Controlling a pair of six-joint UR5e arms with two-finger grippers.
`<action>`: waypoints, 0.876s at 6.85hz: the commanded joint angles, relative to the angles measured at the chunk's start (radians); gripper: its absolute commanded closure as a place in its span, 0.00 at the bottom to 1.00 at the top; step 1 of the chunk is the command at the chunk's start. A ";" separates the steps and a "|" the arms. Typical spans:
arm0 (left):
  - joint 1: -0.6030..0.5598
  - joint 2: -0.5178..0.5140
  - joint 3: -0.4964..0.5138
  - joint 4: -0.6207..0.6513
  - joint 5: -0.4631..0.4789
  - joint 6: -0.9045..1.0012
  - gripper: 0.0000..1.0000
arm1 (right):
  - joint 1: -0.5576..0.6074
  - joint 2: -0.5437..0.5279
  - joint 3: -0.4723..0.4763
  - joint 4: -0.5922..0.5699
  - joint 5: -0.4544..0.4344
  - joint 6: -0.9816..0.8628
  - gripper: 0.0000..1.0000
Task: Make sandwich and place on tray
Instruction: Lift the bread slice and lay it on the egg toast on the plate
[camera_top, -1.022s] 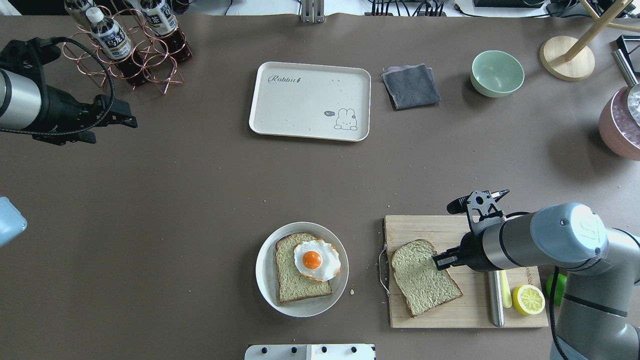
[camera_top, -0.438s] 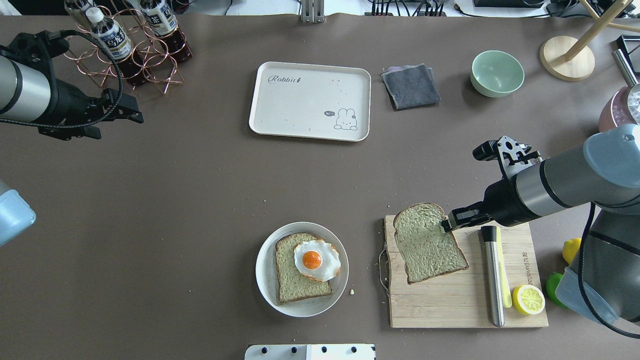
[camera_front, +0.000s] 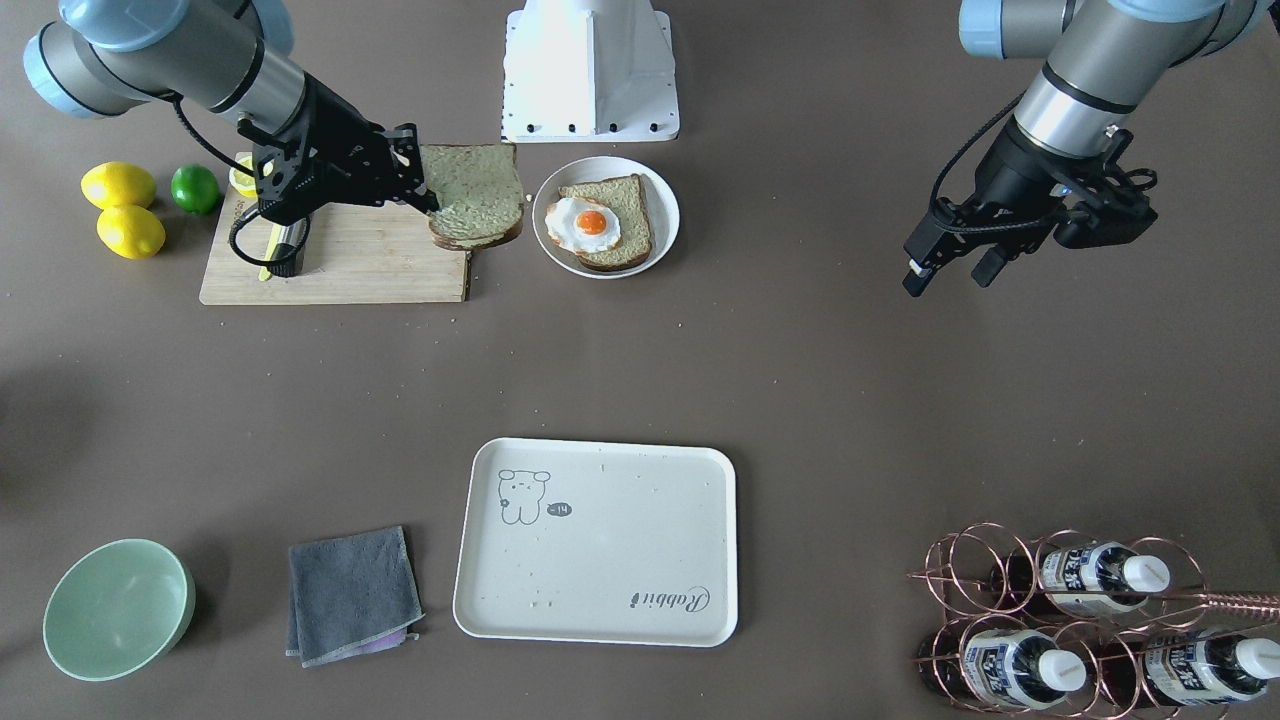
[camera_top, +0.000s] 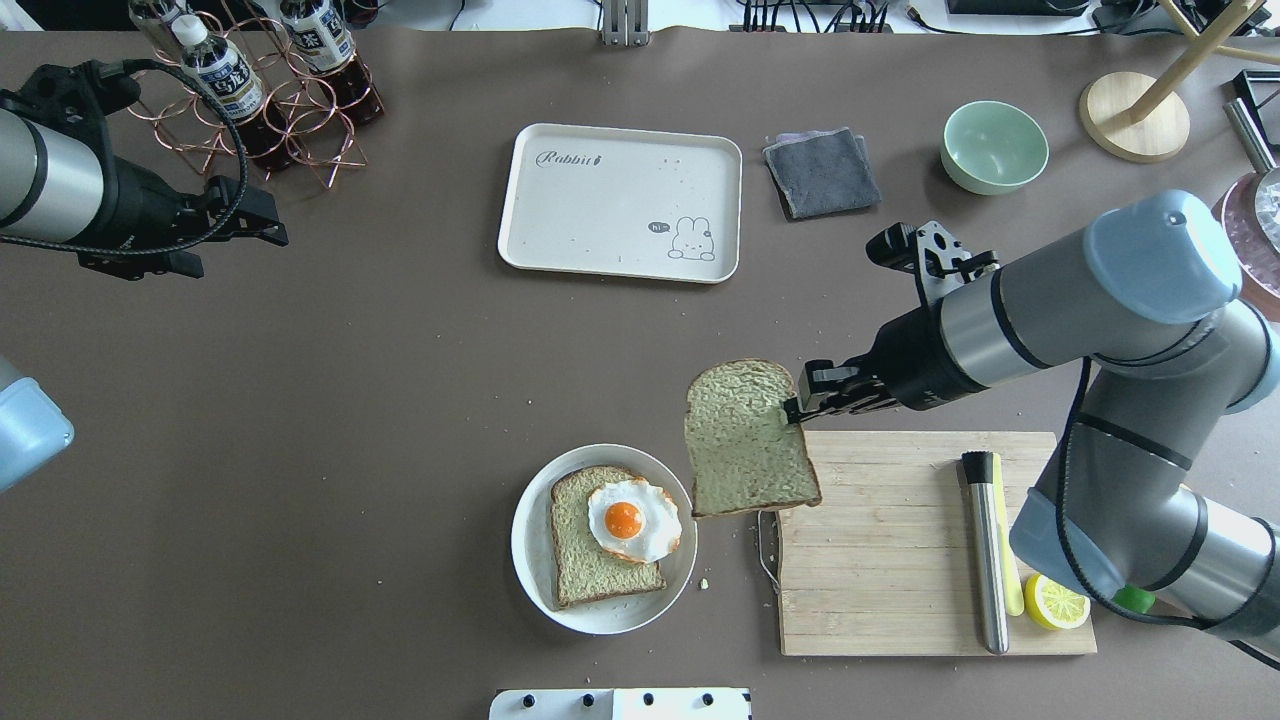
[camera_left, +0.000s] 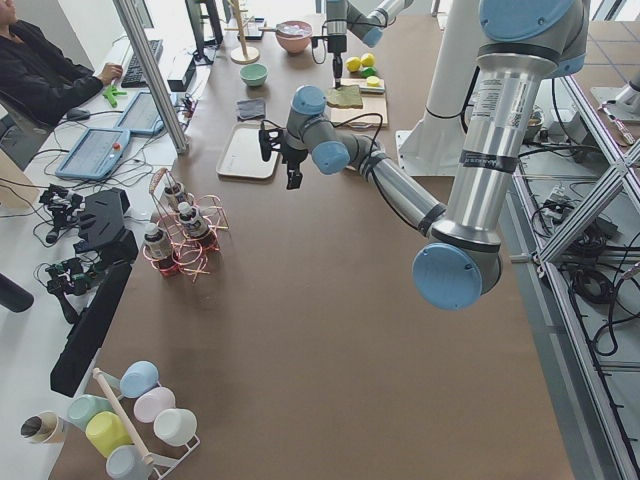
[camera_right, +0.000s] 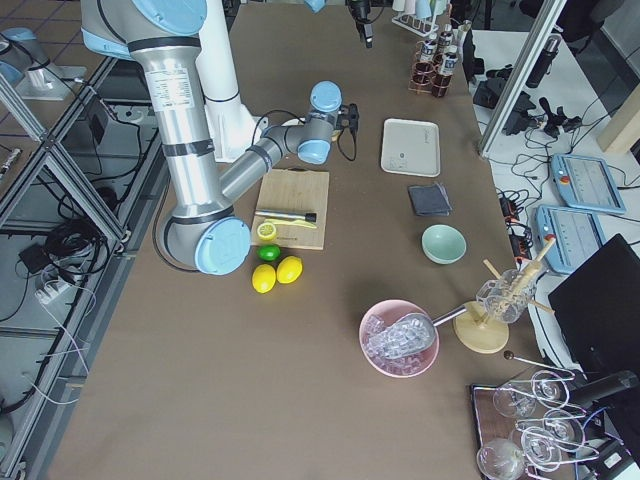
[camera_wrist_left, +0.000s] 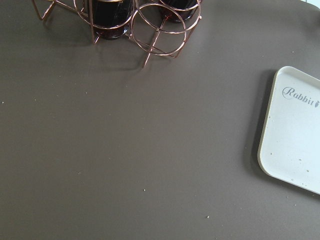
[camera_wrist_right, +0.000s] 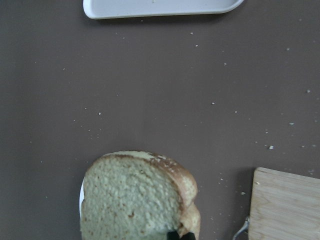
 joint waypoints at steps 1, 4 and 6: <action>0.000 0.000 0.005 0.000 0.000 0.000 0.03 | -0.175 0.059 -0.020 0.003 -0.211 0.072 1.00; 0.000 0.001 0.006 0.000 0.002 0.000 0.03 | -0.283 0.119 -0.117 0.003 -0.344 0.068 1.00; 0.000 0.000 0.011 0.000 0.002 0.002 0.03 | -0.298 0.138 -0.156 0.001 -0.356 0.054 1.00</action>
